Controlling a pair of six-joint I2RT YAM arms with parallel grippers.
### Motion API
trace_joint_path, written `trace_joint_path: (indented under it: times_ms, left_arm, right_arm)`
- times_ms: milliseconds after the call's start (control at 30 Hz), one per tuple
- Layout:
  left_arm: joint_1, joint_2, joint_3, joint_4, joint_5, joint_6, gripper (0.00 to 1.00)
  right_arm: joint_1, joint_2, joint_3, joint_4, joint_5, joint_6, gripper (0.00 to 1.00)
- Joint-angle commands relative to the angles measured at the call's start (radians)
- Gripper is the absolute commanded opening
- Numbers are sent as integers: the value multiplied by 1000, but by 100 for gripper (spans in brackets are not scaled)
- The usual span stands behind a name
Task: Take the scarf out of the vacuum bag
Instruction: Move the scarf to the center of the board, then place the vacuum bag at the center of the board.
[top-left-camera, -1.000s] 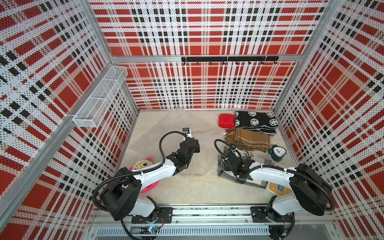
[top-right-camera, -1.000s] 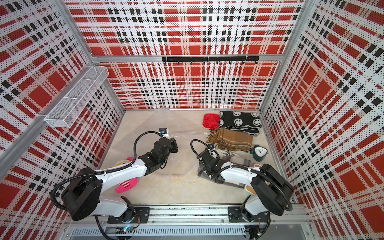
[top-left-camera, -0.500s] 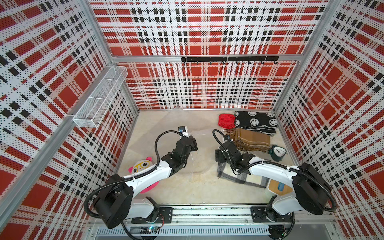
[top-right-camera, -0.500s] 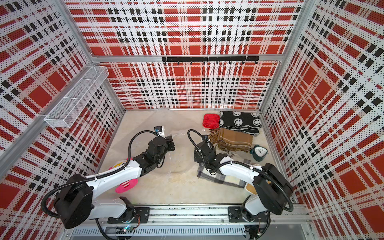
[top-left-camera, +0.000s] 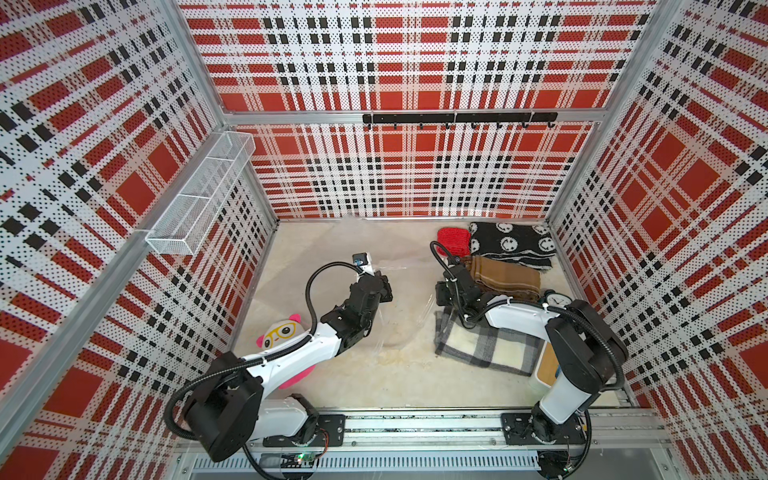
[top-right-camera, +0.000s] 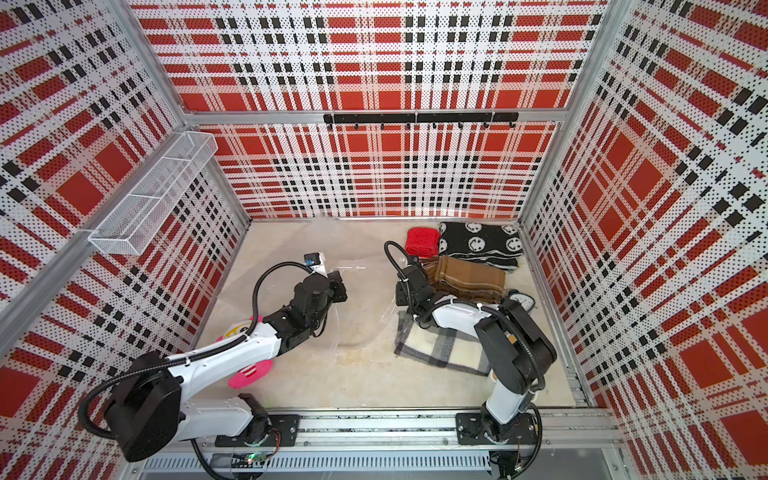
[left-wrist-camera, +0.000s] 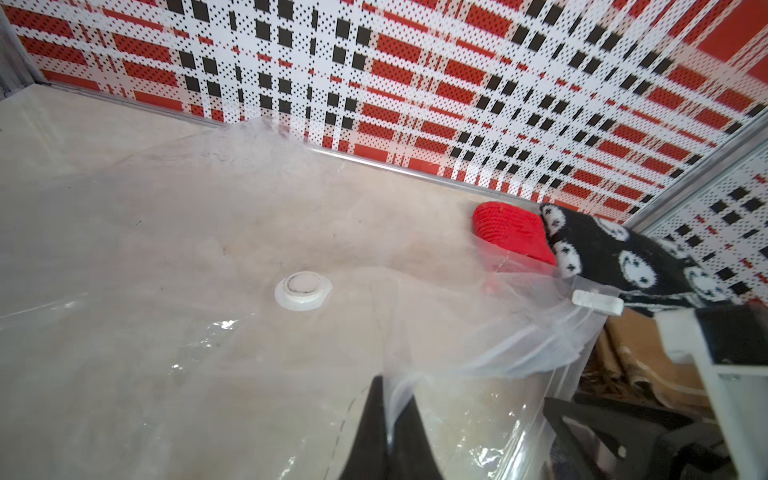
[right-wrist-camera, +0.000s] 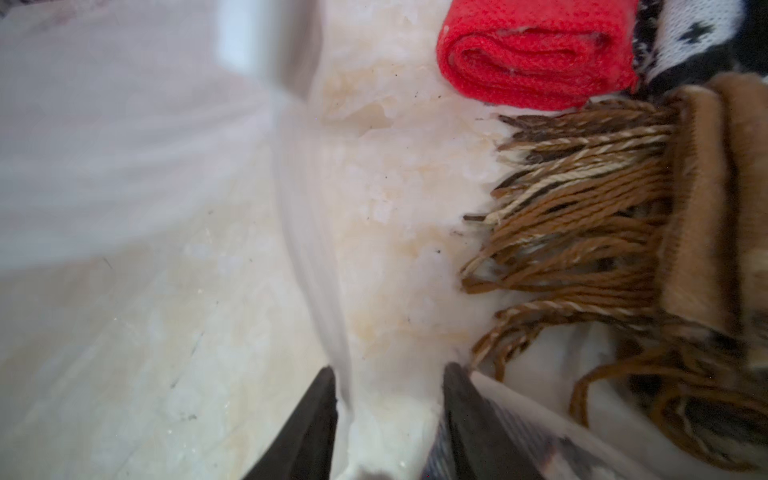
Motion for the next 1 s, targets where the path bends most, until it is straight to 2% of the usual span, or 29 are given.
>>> trace_joint_path:
  times_ms: [0,100,300,367,500,567,600,667,733,800,967]
  left_arm:
    - [21,38,12,50,41,35,0]
    - [12,83,30,56,115,26,0]
    - [-16,146,64,48,140,31,0]
    - [-18,146,62,48,152,29,5]
    - [-18,111,52,50,180,20,25]
    - [-19,68,41,54,197,20,39]
    - [-21,38,32,59,207,14,52]
    - [-27,-20,14,67,232,0,70]
    - [-33,-71,4,63,249,-23,80]
    - [-33,-98,2,39,249,-51,82]
    - [-35,-112,-11,-13,230,-113,63]
  right_arm:
    - [-7,21,51,70,-18,-34,39]
    - [-6,-25,2,119,-25,-22,43]
    - [-8,-151,-87,141,-38,7,51]
    - [-10,-181,-92,142,-91,13,53]
    - [-9,-202,-49,123,-146,17,57]
    - [-10,-190,-8,101,-166,17,58]
    - [-9,-179,24,86,-179,17,59]
    - [-10,-150,78,64,-211,16,59]
    - [-9,-121,128,55,-240,16,59]
    - [-7,-91,178,52,-271,13,59]
    - [8,24,303,-14,-357,-3,56]
